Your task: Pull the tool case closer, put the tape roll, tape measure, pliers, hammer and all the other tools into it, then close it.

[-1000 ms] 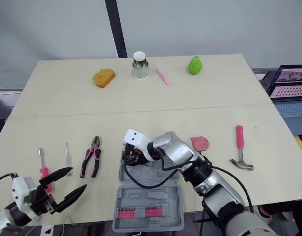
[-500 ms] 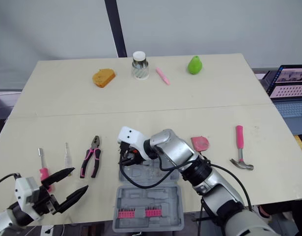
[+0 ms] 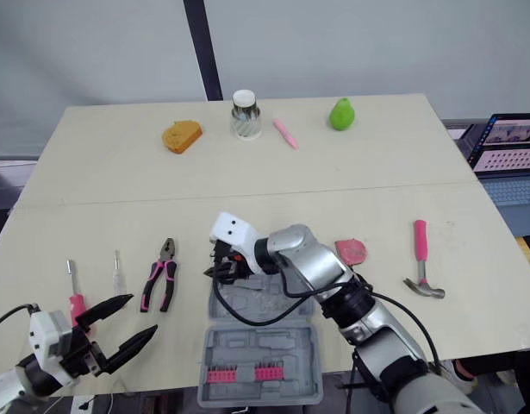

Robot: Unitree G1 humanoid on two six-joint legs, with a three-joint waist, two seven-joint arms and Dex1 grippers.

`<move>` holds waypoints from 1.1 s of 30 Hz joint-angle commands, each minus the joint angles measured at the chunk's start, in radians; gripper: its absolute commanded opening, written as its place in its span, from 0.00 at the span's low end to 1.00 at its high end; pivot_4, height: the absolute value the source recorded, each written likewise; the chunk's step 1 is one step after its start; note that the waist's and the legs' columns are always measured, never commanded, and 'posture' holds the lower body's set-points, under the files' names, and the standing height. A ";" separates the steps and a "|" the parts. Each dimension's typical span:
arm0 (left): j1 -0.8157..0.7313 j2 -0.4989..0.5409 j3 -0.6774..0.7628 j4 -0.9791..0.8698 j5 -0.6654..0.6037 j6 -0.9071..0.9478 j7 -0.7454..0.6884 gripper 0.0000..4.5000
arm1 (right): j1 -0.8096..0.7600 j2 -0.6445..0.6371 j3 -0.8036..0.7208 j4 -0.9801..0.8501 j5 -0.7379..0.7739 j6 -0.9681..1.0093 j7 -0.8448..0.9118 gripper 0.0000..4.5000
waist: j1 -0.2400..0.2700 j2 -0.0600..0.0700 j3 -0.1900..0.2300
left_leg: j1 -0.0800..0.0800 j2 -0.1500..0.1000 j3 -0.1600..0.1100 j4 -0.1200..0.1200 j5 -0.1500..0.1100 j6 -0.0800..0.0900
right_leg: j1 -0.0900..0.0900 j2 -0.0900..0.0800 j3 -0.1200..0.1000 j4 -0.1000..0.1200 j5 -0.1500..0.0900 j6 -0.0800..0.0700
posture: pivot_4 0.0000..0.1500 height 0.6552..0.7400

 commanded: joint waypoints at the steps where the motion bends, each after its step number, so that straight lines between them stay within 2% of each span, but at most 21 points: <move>1: -0.009 0.016 0.018 -0.004 -0.012 -0.001 -0.003 1.00 | 0.014 0.024 -0.019 -0.013 0.003 -0.036 -0.020 0.16 | 0.000 0.000 0.000 | 0.000 0.000 0.000 0.000 0.000 0.000 | 0.000 0.000 0.000 0.000 0.000 0.000 | 1.00 0.47; 33: -0.004 0.027 0.022 -0.017 -0.016 0.005 -0.006 1.00 | 0.062 0.047 0.003 0.205 -0.119 -0.230 -0.039 0.16 | -0.001 0.000 0.000 | 0.000 0.000 0.001 0.000 0.000 0.000 | -0.001 0.000 0.001 0.001 0.000 0.000 | 1.00 0.47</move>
